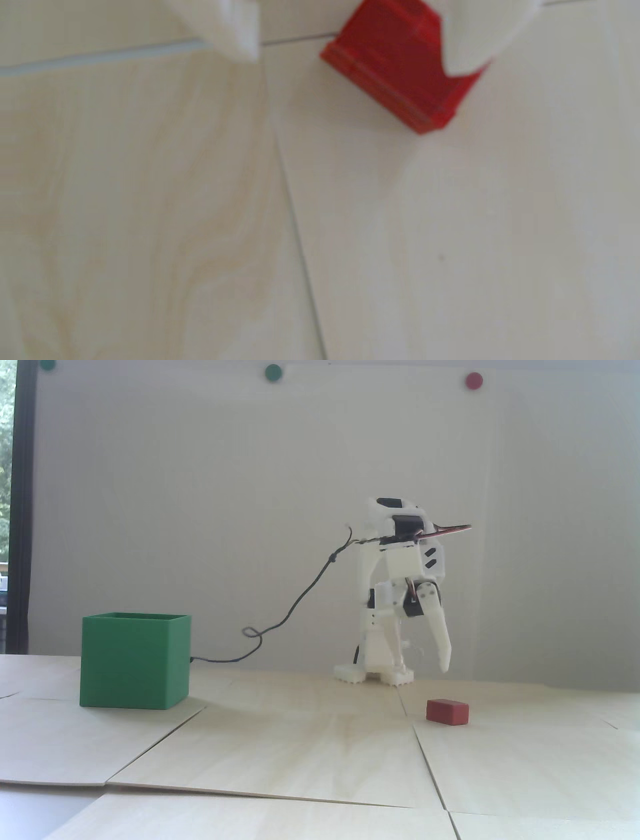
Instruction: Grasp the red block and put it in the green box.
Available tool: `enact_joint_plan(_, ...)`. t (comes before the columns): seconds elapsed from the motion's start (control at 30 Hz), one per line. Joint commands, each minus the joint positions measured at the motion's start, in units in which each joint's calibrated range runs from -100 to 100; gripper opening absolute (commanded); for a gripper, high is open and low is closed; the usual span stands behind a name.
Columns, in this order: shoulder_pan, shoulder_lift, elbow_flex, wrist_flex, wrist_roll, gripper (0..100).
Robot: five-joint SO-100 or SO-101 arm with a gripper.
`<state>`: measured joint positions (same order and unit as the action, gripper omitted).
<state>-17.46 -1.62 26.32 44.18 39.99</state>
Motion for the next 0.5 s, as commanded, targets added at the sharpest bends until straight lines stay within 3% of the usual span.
enact_joint_plan(0.0,1.02,-0.63,-5.20,-1.51,-0.33,19)
enact_joint_plan(0.47,-6.62,1.34,-5.91,-4.46,0.35,19)
